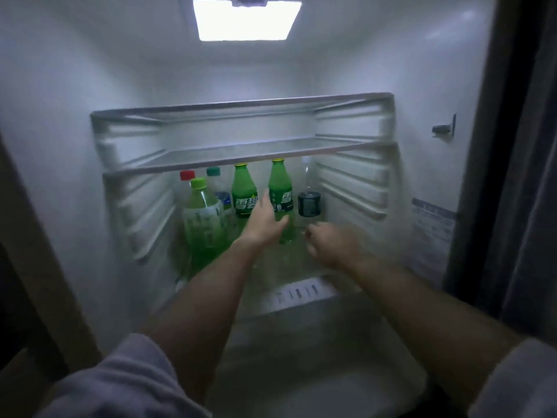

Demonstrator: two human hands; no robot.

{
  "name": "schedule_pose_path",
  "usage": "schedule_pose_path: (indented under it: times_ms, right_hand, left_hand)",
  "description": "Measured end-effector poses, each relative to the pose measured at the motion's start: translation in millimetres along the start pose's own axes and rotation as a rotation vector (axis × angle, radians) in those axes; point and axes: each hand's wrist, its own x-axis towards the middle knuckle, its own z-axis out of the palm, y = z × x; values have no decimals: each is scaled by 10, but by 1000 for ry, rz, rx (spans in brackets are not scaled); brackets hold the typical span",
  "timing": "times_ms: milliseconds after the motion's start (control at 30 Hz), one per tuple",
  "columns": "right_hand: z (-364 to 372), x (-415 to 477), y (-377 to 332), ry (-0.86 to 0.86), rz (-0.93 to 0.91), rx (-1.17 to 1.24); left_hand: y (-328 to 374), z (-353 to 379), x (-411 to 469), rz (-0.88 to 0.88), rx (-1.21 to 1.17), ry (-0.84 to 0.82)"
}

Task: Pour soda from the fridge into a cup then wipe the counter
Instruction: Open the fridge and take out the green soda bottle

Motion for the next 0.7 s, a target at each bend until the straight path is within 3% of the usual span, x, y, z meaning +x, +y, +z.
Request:
schedule_pose_path:
  times_ms: [433, 700]
  right_hand:
    - [297, 497, 282, 49, 104, 136]
    - [326, 521, 209, 77, 129, 394]
  left_hand:
    - [156, 263, 744, -133, -215, 207]
    - [49, 239, 781, -138, -190, 186]
